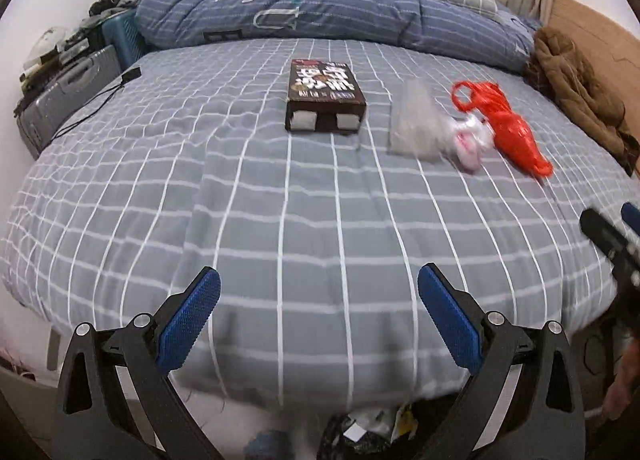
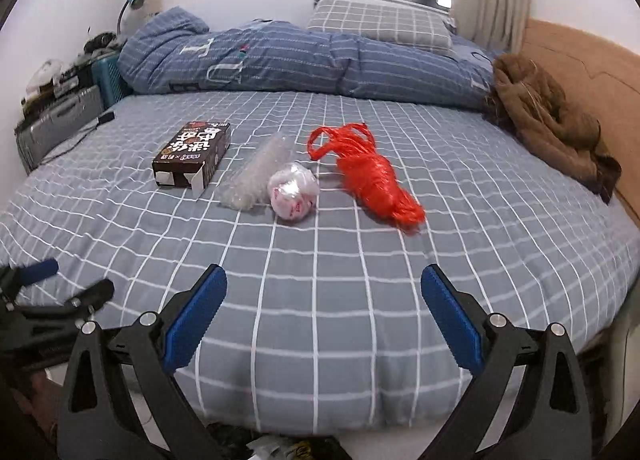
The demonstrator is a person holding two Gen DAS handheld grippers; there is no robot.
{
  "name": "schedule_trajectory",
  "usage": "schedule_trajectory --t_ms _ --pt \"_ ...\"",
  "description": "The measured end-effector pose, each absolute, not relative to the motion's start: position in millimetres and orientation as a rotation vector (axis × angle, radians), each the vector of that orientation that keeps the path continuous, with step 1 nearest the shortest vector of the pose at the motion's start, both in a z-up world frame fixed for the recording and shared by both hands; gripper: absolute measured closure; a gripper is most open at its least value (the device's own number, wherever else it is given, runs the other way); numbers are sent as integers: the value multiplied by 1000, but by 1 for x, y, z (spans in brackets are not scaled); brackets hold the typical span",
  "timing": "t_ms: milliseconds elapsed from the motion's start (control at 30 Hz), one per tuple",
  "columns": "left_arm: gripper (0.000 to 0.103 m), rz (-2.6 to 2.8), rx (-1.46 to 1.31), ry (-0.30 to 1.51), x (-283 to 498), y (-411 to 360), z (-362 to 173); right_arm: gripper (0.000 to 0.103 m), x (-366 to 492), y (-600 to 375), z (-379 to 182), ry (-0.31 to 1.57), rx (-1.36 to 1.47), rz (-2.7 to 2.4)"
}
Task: Collect trash
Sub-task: 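Raise both open tools back over the bed toward the remaining trash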
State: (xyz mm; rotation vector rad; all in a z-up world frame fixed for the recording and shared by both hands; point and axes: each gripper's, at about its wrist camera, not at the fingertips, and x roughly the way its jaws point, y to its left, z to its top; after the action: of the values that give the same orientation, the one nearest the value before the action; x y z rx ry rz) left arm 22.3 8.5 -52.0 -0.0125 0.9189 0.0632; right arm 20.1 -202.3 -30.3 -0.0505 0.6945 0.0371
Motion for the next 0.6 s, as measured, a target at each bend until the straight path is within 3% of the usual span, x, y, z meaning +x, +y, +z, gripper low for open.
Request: schedule_trajectory --t_ms 600 --pt "6 86 -41 910 146 21 -59 11 120 -193 -58 761 -67 43"
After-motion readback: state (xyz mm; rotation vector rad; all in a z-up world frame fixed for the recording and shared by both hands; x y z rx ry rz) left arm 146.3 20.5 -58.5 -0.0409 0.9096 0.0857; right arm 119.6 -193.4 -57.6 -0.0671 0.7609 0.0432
